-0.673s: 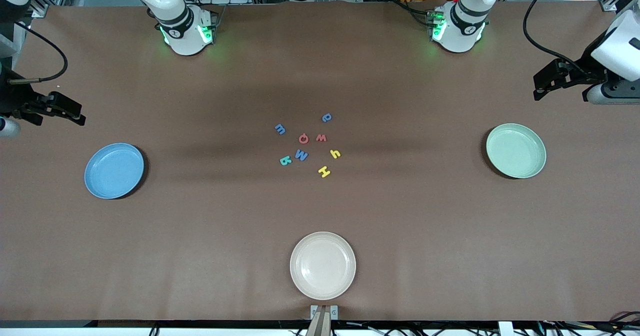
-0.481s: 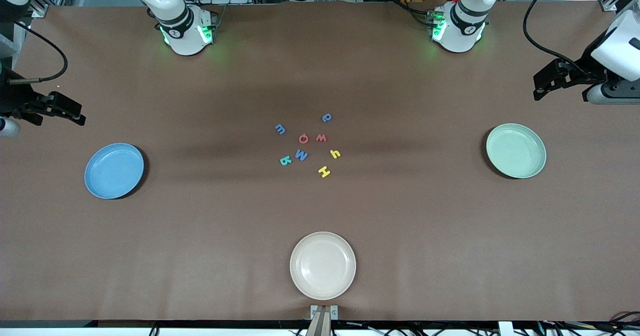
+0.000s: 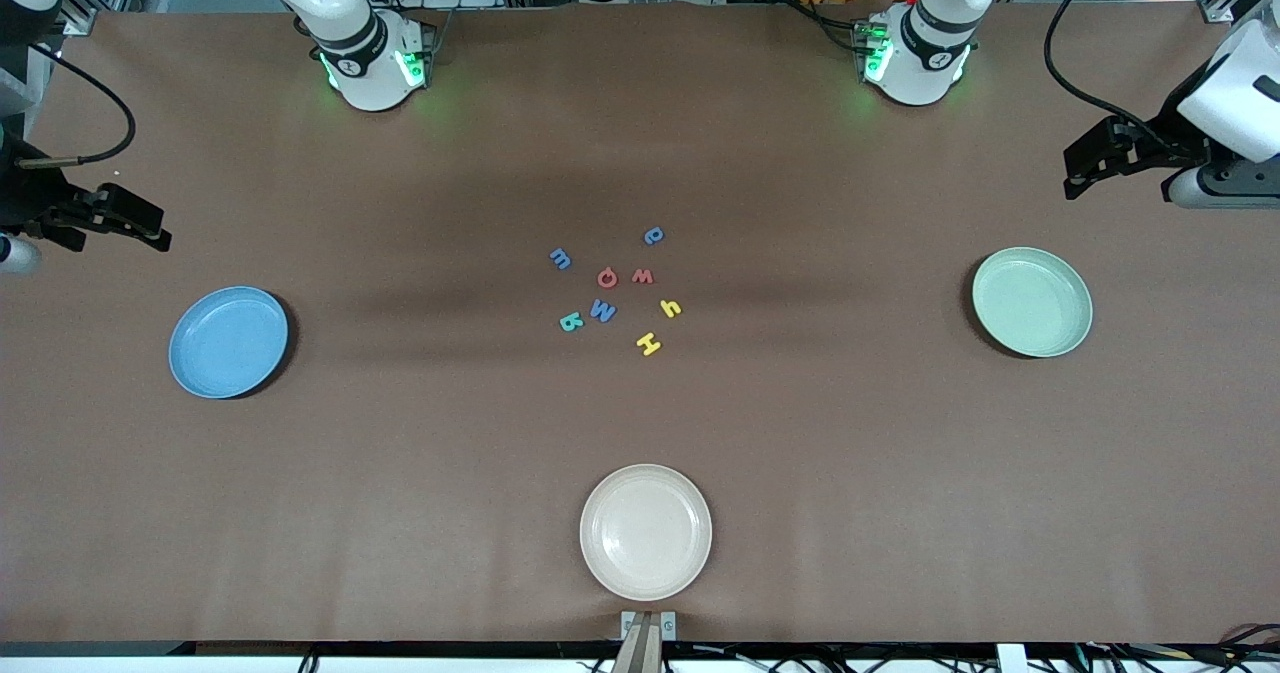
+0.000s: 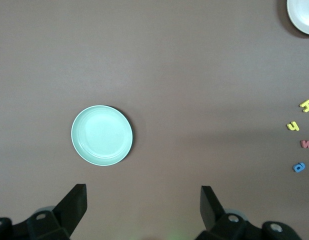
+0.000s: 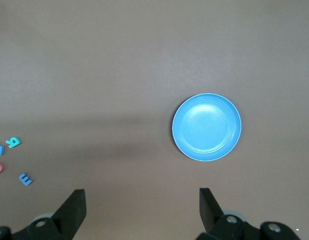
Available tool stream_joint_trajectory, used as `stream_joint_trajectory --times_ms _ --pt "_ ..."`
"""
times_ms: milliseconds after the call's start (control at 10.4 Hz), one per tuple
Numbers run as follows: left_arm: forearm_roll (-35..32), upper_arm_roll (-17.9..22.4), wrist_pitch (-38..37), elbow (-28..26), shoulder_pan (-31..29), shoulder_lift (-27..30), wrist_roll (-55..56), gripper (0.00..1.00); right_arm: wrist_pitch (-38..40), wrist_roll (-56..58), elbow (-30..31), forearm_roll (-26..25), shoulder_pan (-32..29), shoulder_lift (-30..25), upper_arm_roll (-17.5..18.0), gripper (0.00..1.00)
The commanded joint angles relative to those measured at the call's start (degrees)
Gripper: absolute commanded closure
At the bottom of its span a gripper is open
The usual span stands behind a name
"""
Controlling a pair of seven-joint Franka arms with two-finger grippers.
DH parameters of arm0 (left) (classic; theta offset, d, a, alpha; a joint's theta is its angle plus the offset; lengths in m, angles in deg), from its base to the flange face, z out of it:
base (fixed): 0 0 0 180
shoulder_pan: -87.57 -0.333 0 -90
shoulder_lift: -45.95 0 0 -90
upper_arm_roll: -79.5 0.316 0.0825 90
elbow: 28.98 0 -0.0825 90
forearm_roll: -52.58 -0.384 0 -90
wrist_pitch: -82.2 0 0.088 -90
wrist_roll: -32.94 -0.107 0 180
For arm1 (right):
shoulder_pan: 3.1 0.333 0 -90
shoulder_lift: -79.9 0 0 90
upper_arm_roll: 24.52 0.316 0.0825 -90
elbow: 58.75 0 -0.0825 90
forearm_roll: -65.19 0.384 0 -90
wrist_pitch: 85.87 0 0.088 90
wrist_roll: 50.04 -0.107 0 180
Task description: Sort uppercase to blue plate, lowercase to green plate
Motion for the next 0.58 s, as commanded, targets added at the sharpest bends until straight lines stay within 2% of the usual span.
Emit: stream_joint_trajectory --times_ms 0,192,481 --pt "1.2 -1.8 -0.9 -0.2 0.0 0.2 0.9 0.0 0.0 -3.3 -0.5 0.4 0.6 -0.3 1.7 0.0" --pt "1.2 -1.8 -0.8 -0.1 -0.3 0.0 0.8 0.0 0.0 -10.7 -0.7 0.4 1.3 0.2 5.4 0.0" --pt "0.9 -1.6 -0.6 0.1 -0.5 -0.4 0.9 0.0 -0.2 -25.6 -0.4 0.6 2.2 2.1 13.1 0.0"
